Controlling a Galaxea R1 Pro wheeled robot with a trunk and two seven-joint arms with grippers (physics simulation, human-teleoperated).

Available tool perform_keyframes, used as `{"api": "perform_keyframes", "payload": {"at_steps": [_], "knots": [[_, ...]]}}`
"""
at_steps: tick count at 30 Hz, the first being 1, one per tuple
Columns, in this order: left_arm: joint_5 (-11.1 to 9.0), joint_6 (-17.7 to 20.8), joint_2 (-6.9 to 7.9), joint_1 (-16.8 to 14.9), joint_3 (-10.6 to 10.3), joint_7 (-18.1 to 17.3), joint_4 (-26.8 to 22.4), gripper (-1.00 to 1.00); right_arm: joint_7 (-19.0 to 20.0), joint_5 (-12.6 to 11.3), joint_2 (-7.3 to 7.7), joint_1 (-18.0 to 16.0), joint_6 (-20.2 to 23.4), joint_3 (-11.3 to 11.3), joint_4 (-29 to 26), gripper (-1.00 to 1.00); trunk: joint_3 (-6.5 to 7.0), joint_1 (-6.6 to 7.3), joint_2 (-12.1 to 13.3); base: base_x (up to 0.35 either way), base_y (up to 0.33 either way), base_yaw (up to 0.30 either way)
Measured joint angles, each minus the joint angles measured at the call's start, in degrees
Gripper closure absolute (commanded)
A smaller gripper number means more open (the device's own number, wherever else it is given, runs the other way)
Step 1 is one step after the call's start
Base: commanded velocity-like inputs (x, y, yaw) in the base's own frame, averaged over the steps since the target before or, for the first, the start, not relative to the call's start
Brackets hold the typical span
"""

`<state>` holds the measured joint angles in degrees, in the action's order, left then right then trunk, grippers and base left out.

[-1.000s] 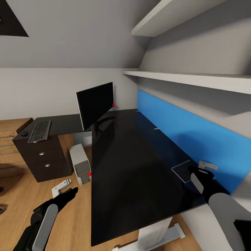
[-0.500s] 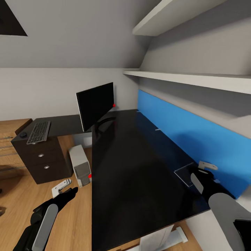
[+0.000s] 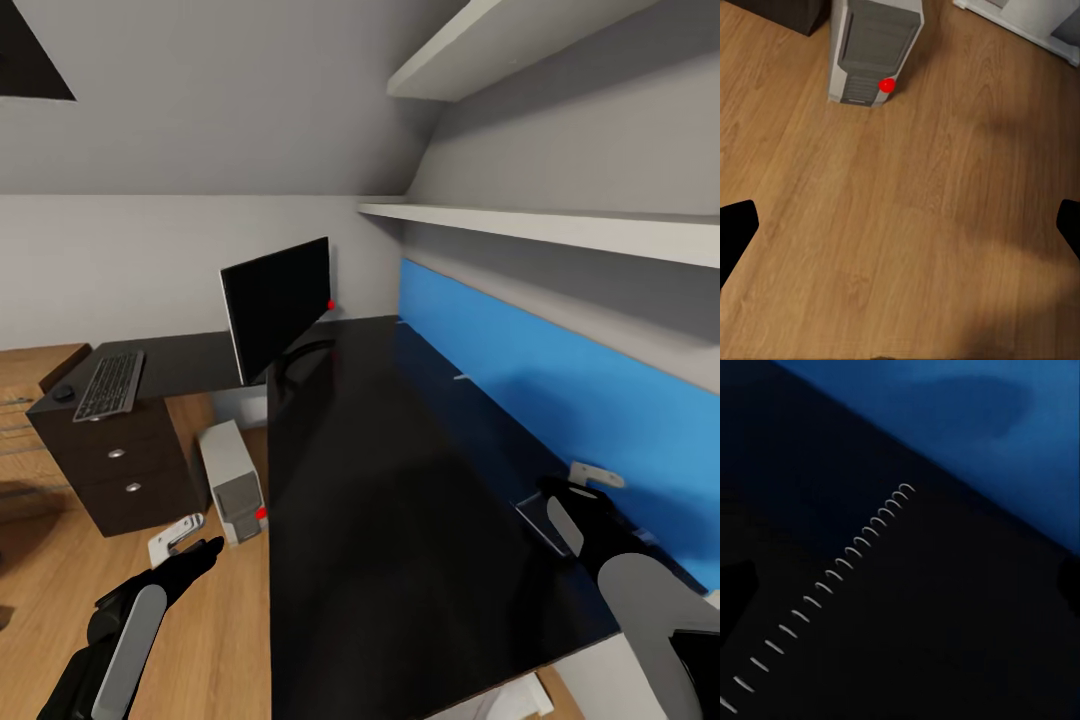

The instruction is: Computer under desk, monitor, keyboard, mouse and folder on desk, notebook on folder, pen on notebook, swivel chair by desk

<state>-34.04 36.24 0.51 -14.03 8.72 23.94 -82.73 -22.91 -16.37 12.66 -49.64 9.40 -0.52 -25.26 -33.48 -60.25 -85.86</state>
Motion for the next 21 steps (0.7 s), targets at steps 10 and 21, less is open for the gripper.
{"api": "perform_keyframes", "payload": {"at_steps": [10,21], "knots": [[-0.02,-0.01,0.00,0.00,0.00,-0.01,0.01,-1.00,-0.01,0.01,0.00,0.00,0.00,-0.01,-0.05,-1.00,0.00,-0.02,0.00,0.037,0.023,0.000],[0.02,-0.01,0.00,0.00,0.00,-0.01,0.01,-1.00,-0.01,0.02,0.06,0.00,0.01,-0.07,-0.02,-1.00,0.00,-0.02,0.00,0.001,0.001,0.000]]}}
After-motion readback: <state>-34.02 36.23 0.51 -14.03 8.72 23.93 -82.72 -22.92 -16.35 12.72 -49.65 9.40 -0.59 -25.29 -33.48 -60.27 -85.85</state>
